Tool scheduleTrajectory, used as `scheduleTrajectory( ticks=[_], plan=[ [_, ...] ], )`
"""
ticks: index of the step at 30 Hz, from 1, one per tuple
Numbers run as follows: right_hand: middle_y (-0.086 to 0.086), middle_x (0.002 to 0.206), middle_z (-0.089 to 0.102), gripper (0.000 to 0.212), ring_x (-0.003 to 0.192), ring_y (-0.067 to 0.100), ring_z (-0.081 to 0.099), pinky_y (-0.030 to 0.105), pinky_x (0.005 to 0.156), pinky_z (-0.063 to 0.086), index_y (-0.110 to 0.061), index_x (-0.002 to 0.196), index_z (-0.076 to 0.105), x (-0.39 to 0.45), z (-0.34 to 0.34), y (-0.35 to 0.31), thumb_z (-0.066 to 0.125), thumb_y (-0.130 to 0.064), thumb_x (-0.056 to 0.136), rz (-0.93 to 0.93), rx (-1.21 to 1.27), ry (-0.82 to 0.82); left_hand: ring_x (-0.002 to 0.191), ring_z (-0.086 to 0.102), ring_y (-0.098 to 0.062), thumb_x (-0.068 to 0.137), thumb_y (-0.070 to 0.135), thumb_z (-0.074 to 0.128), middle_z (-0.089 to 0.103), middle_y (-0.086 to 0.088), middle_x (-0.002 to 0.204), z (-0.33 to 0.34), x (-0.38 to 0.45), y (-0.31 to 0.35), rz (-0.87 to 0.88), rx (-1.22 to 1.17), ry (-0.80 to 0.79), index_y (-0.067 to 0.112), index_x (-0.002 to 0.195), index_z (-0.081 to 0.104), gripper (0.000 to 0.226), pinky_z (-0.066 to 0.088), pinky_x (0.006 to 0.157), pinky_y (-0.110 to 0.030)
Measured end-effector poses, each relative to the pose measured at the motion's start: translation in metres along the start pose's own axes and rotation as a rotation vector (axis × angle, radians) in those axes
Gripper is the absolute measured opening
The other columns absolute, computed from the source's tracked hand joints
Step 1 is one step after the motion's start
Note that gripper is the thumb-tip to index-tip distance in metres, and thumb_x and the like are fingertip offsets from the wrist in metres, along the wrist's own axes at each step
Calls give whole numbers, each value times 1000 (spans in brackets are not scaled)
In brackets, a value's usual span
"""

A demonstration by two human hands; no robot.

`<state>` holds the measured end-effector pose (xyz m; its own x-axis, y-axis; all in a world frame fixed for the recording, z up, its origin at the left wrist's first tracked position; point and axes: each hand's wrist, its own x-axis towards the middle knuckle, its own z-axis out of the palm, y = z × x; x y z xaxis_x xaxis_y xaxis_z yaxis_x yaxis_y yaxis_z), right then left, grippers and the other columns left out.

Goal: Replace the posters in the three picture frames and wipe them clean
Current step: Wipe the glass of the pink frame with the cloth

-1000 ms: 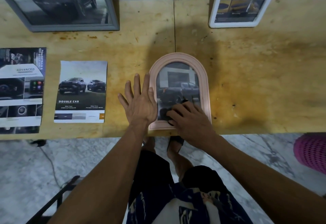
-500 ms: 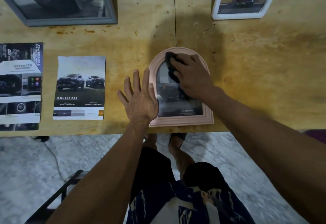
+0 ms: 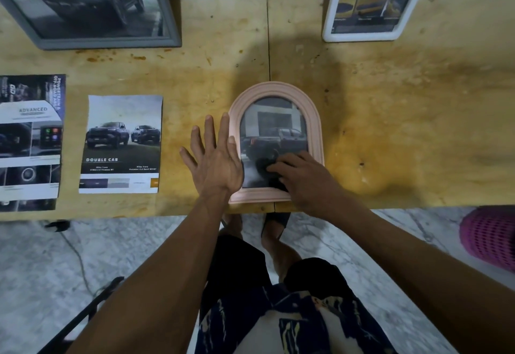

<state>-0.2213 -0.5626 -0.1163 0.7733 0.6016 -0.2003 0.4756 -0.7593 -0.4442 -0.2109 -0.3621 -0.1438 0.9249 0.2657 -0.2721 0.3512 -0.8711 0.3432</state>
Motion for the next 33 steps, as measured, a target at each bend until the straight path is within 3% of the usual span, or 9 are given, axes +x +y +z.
scheduleTrajectory(
  ticks=[3,5,8,12,14,18,21,29,33],
  plan=[
    [2,122,58,30,107,21,53,28,90,40,-20,124,60,8,-31,2,55,-14,95,104,246,-164,152,-5,-24,106,46,10,3,11,166,0,0,-1,5,-6,2,46,155,4,50,-3,118,-61],
    [2,121,60,28,106,16,53,26,88,38,-20,122,60,26,-55,7,54,-13,95,173,346,-101,152,-5,-24,105,46,10,3,10,166,0,-1,-1,7,-7,3,46,155,4,50,-3,118,-61],
    [6,130,55,30,116,22,48,35,96,40,-17,126,56,64,-76,19,51,-13,96,181,206,137,153,-5,-24,105,47,10,3,11,166,1,-1,-1,6,-6,15,47,155,5,50,-3,118,-61],
    [6,143,47,45,128,26,41,37,106,32,-12,139,48,98,-64,30,55,-12,94,110,-110,-48,153,-4,-24,106,46,12,3,10,166,1,-1,-2,13,-6,25,46,155,5,50,-2,118,-61],
    [6,144,46,54,129,29,41,37,105,34,-11,140,46,92,-53,33,61,-9,88,118,-127,-53,153,-3,-25,106,46,12,4,10,166,1,-1,-2,12,-9,23,46,155,5,50,-2,118,-62],
    [12,138,50,50,117,32,46,35,90,39,-7,135,51,63,-44,31,59,-3,86,141,-126,60,153,-3,-25,106,46,11,4,10,166,0,-2,0,13,-9,25,47,155,5,50,-1,118,-62],
    [17,117,62,37,102,33,56,29,80,33,-1,117,62,45,-40,25,64,-1,81,81,-165,89,153,-2,-25,106,46,11,6,10,166,1,-2,0,9,-9,28,47,155,6,50,-1,118,-62],
    [7,99,67,34,90,26,57,32,79,37,-4,108,65,13,-14,10,67,-4,75,55,-205,44,153,-3,-24,105,47,9,5,11,166,2,-1,-1,-5,-2,21,48,155,5,50,-2,119,-61],
    [7,84,65,37,71,24,58,27,69,40,-3,97,69,-3,-5,-1,75,1,61,86,-148,171,153,-4,-23,105,48,8,3,11,166,2,-1,-1,-12,-4,16,47,155,4,50,-3,118,-61]
  ],
)
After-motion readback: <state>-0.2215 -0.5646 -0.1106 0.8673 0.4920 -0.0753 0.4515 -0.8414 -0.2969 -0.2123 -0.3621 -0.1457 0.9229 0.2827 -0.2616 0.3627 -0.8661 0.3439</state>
